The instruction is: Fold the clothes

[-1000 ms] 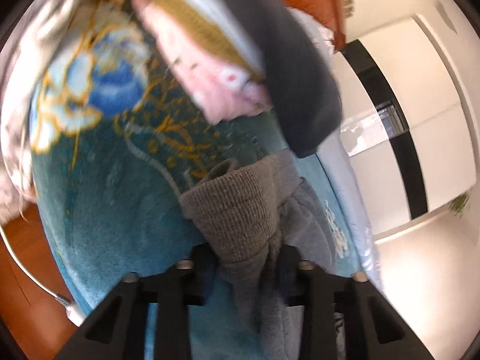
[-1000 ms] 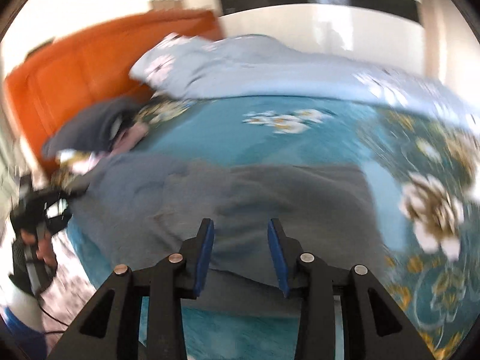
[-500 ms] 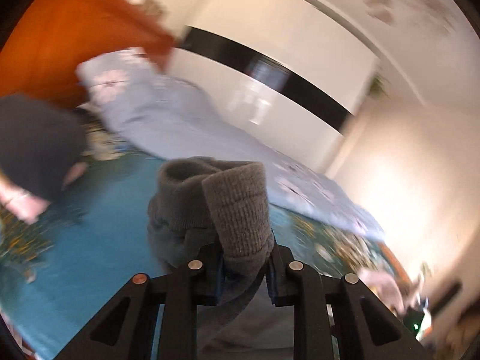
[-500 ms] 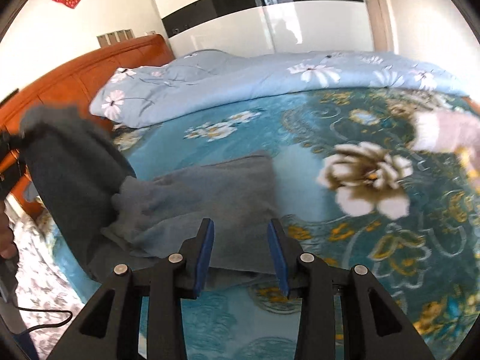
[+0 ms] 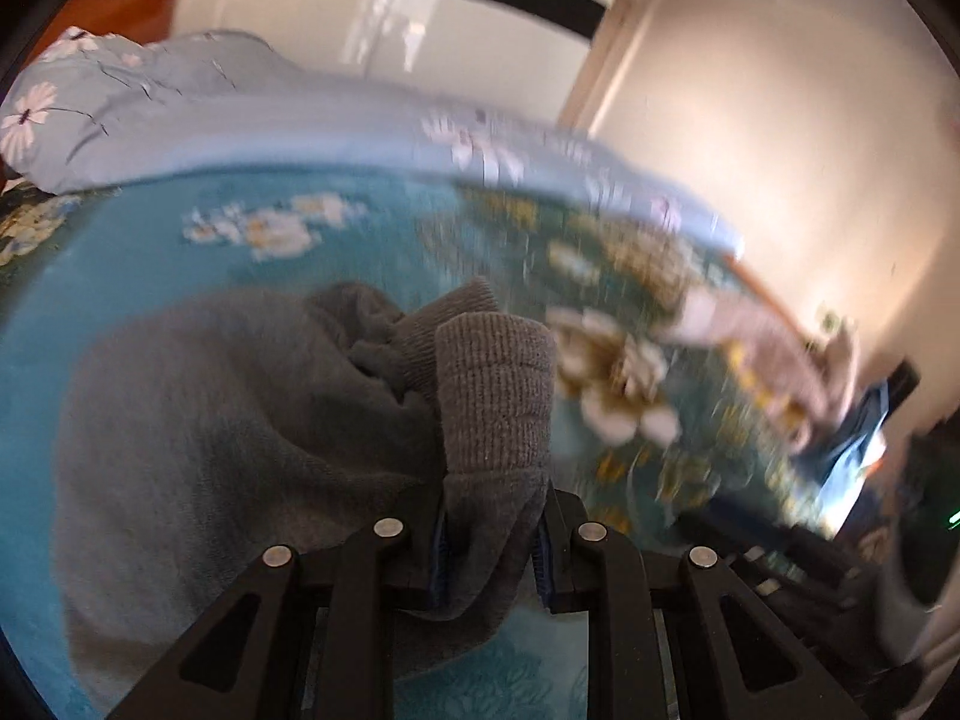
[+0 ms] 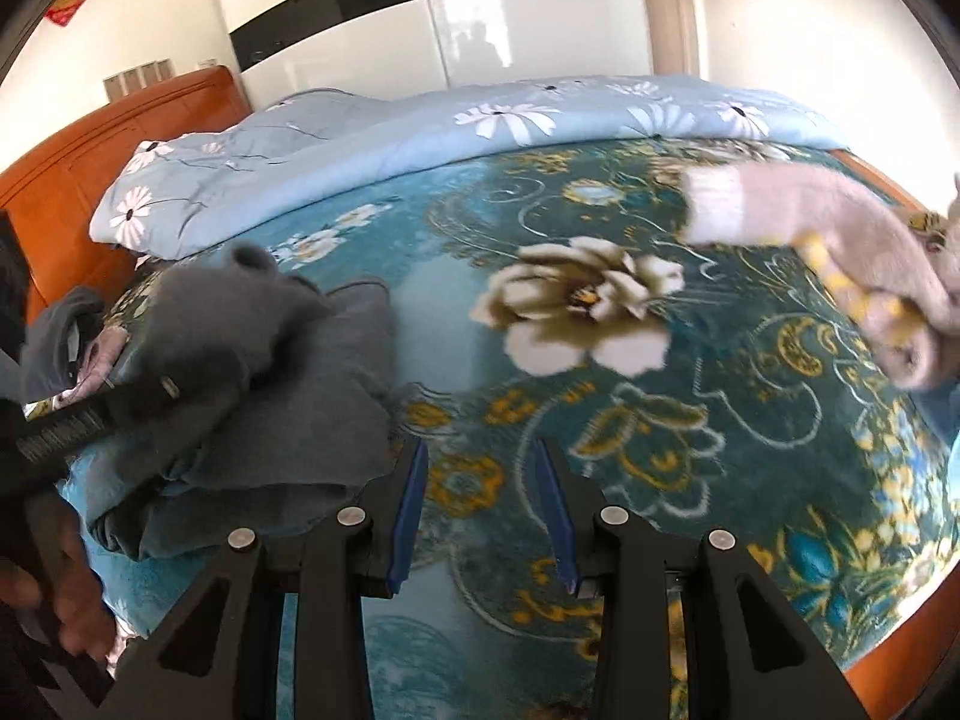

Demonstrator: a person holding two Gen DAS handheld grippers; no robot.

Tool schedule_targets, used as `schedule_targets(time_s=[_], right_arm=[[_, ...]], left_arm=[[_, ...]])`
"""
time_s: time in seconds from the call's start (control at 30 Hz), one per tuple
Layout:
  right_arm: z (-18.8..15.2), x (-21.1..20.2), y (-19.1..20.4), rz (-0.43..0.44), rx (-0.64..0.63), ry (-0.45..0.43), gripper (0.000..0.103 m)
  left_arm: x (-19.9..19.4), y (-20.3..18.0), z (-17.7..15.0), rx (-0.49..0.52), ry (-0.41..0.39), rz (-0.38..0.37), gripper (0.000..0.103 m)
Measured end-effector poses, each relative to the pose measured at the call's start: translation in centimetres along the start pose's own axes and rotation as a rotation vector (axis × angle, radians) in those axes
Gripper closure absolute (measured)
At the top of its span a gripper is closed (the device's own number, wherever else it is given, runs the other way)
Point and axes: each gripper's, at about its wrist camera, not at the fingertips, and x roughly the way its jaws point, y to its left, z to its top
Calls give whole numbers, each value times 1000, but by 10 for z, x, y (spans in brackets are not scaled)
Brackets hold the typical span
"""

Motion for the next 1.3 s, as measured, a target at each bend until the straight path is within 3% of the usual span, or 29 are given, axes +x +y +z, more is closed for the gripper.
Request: schedule_targets(time_s=[0.17,0.23,0.3,0.37,0.5,0.57,0.63,0.77,0.97,1.03,1.07,1.1,1.3], right_arm=[[-1,-2,-6,-18,7,7,64],[-1,-3,-6,-19,10,9,64],[-1,-3,-5,-13,9,9,64],[-1,-4,-4,-4,7,9,64],[4,-16,-5,42,21,-34,64],[11,-22,4,95,6,-68,64],[18,-20,23,156,-36,-76,60],[25,5,66,297,-127,-27,59],[20,40,66,344,-37,79,59],[18,47,64,362,-9,99,64],[18,45,64,389,-7,96,84],[18,43,65,399,-12,93,90],[24,39,62,351,-62,61,95]], left_arm=[[5,-12,-21,16,57,12,73],[0,-16,-23,11,70,-35,42],[-6,-19,-23,-10,87,-119,35],[-14,-23,-25,1,84,-140,35],[-51,-12,-24,-18,-10,-109,35],[-68,11,-21,-87,-72,-66,32],[-84,40,-20,-168,-129,32,29],[-96,79,-28,-278,-134,116,29],[-97,121,-46,-387,-103,168,29],[-90,132,-52,-412,-78,178,29],[-87,136,-55,-424,-66,174,29],[-83,136,-56,-425,-57,166,29],[-70,140,-63,-425,-26,122,29]])
